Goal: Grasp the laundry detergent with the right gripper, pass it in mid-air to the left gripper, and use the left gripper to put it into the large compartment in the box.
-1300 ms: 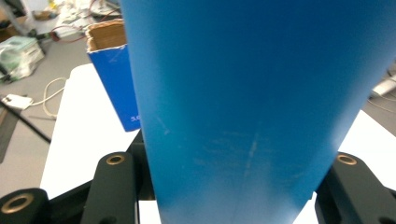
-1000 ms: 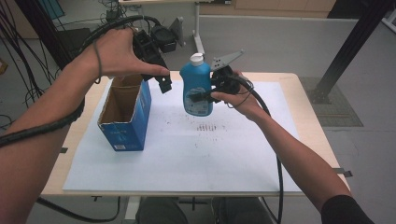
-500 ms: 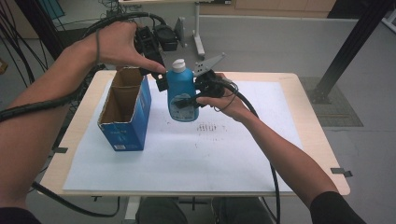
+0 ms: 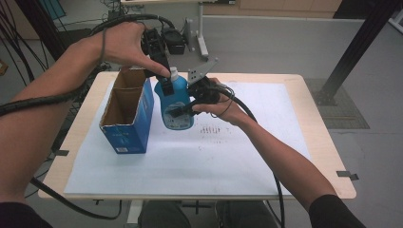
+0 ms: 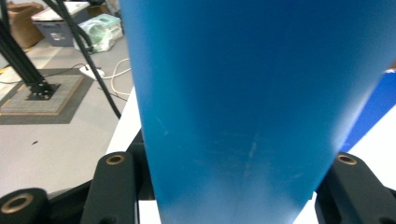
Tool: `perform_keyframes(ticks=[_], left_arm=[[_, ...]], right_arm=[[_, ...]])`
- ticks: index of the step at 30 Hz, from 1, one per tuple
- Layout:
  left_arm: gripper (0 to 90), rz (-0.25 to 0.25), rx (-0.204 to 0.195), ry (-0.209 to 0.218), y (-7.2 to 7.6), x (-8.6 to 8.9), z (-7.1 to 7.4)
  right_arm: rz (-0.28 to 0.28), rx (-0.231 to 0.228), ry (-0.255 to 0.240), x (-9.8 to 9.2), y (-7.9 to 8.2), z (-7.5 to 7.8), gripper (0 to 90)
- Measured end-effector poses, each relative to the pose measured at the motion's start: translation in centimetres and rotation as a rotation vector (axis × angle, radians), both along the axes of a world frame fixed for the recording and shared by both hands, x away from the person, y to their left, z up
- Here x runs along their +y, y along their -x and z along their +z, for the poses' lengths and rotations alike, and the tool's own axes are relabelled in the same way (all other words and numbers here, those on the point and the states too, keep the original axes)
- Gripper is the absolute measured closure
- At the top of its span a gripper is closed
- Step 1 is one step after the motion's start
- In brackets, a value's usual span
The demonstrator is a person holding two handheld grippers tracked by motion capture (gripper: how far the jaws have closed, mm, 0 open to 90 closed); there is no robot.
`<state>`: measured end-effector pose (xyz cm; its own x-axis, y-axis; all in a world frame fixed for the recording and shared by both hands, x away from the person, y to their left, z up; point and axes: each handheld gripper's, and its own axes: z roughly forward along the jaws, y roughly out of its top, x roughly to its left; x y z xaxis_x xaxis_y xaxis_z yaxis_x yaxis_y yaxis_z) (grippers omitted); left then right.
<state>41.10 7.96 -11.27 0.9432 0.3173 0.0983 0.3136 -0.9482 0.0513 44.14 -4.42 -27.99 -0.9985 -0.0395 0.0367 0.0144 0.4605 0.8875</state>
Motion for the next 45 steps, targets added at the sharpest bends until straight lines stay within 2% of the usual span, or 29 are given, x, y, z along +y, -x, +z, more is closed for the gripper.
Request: perform_keyframes(ticks=[7,15,33,36,37,45], left_arm=[[6.5,-0.029,0.039,0.007,-0.2,-0.4,-0.6],[6.6,-0.063,0.059,0.004,-0.2,-1.1,-1.3],[7.0,-0.093,0.079,0.008,0.0,-2.1,-2.1],[7.0,-0.099,0.075,0.005,0.0,-2.3,-2.2],[7.0,-0.098,0.076,0.007,0.0,-2.3,-2.3],[7.2,-0.092,0.078,0.002,-0.1,-2.2,-2.5]], right_arm=[[0.037,-0.007,-0.006,0.5,0.5,0.1,44.6],[0.034,-0.020,-0.012,0.2,0.9,0.6,44.6],[0.042,-0.025,-0.028,-0.1,1.2,0.9,44.6],[0.043,-0.041,-0.031,-0.1,1.2,1.0,44.5],[0.046,-0.017,-0.037,-0.2,1.3,1.1,44.6],[0.051,-0.017,-0.047,-0.3,1.5,1.3,44.5]])
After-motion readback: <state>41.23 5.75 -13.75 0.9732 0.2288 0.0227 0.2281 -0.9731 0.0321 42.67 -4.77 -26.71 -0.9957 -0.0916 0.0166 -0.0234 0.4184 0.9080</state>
